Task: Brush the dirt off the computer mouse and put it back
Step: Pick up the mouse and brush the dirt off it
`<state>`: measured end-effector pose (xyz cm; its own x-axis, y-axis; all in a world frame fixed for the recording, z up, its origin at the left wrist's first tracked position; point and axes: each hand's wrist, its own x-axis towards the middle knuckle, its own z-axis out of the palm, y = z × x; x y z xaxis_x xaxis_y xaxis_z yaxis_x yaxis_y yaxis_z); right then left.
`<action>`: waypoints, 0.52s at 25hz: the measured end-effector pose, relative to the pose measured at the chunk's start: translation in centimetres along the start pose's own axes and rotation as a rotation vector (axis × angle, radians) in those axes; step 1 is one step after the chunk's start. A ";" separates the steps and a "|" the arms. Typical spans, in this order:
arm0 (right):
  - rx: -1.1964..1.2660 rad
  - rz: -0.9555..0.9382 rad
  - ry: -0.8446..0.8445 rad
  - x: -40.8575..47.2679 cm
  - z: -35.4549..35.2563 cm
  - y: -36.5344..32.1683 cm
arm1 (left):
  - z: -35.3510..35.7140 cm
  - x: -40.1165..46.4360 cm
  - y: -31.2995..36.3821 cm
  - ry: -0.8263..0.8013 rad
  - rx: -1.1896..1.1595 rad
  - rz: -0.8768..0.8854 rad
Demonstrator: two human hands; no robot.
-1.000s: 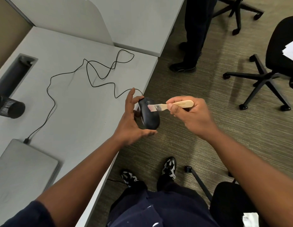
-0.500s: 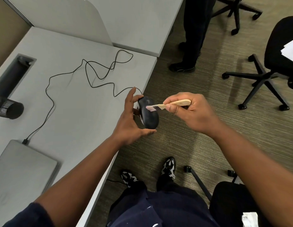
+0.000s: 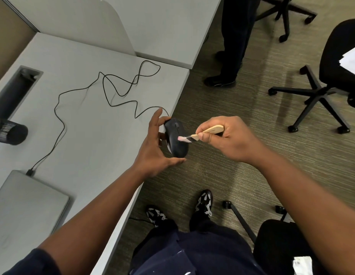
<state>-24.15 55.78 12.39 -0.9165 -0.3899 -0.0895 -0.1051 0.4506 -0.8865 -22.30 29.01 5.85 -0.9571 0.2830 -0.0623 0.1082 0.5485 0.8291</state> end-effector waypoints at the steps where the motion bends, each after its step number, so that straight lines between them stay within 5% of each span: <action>1: -0.026 0.010 0.004 0.0 -0.2 0.1 | -0.1 -0.1 0.0 -0.004 0.000 -0.008; 6: 0.100 0.039 0.074 0.3 0.3 -1.2 | 0.1 0.0 0.3 -0.014 0.010 -0.017; 13: -0.155 0.085 -0.044 0.4 -0.4 -1.7 | -0.1 -0.5 0.1 0.000 0.015 0.000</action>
<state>-24.51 55.15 14.02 -0.9071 -0.3783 -0.1844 -0.0889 0.6005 -0.7947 -21.86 28.90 6.03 -0.9570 0.2833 -0.0620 0.1127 0.5602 0.8206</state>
